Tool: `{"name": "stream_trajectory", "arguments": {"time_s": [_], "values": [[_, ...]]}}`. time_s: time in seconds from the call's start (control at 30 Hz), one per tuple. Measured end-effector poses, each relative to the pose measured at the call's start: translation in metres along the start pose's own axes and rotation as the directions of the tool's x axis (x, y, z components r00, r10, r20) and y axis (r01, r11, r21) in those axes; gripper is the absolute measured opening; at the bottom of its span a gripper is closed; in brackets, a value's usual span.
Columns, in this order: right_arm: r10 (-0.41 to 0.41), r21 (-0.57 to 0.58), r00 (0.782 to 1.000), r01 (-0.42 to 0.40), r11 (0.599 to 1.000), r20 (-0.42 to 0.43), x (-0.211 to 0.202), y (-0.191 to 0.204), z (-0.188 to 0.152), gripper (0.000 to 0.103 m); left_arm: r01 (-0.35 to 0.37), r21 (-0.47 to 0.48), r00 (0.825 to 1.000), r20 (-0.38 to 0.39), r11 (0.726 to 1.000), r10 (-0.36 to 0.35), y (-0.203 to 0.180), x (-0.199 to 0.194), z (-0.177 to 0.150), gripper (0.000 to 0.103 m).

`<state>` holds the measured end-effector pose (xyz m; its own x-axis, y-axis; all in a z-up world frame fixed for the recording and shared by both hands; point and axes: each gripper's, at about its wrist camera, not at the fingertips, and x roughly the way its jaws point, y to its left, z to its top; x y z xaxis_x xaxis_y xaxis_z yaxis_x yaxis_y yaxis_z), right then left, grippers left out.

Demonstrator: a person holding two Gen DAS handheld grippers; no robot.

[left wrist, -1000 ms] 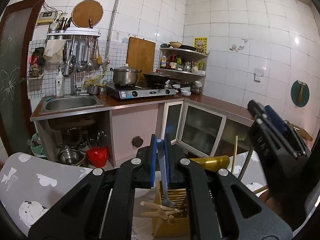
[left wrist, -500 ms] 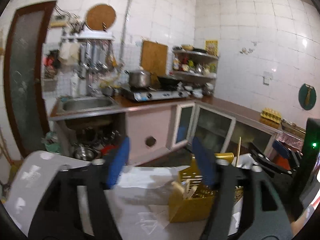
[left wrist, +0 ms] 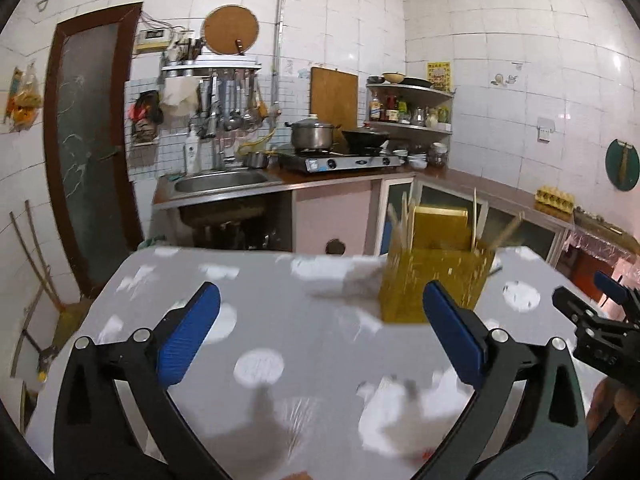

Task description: Organize utensils

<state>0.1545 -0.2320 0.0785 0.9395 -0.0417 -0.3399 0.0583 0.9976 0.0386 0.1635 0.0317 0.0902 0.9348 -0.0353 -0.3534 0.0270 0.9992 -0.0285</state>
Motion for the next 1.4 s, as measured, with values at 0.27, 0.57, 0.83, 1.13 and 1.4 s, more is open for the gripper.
{"name": "stream_trajectory", "arguments": {"time_s": [0.27, 0.57, 0.83, 1.13, 1.4], "values": [[0.001, -0.033, 0.998, -0.003, 0.999, -0.061, -0.031, 0.013, -0.071, 0.099, -0.019, -0.008, 1.000, 0.022, 1.000, 0.019, 0.000, -0.044, -0.070, 0.098], [0.041, -0.044, 0.997, -0.038, 0.998, 0.061, -0.076, 0.031, -0.087, 0.099, -0.064, 0.004, 0.997, 0.054, 0.998, 0.063, -0.006, -0.066, -0.112, 0.098], [0.034, -0.018, 0.996, -0.032, 0.999, 0.083, -0.079, 0.024, -0.090, 0.099, -0.092, 0.036, 0.990, 0.108, 0.995, 0.088, -0.011, -0.079, -0.122, 0.098], [0.012, -0.019, 0.994, -0.010, 1.000, 0.112, -0.084, 0.025, -0.091, 0.099, -0.095, 0.028, 0.989, 0.118, 0.995, 0.091, -0.008, -0.082, -0.121, 0.098], [0.007, -0.011, 0.992, -0.005, 1.000, 0.127, -0.087, 0.023, -0.091, 0.099, -0.091, 0.039, 0.989, 0.119, 0.995, 0.086, -0.011, -0.082, -0.122, 0.098]]}}
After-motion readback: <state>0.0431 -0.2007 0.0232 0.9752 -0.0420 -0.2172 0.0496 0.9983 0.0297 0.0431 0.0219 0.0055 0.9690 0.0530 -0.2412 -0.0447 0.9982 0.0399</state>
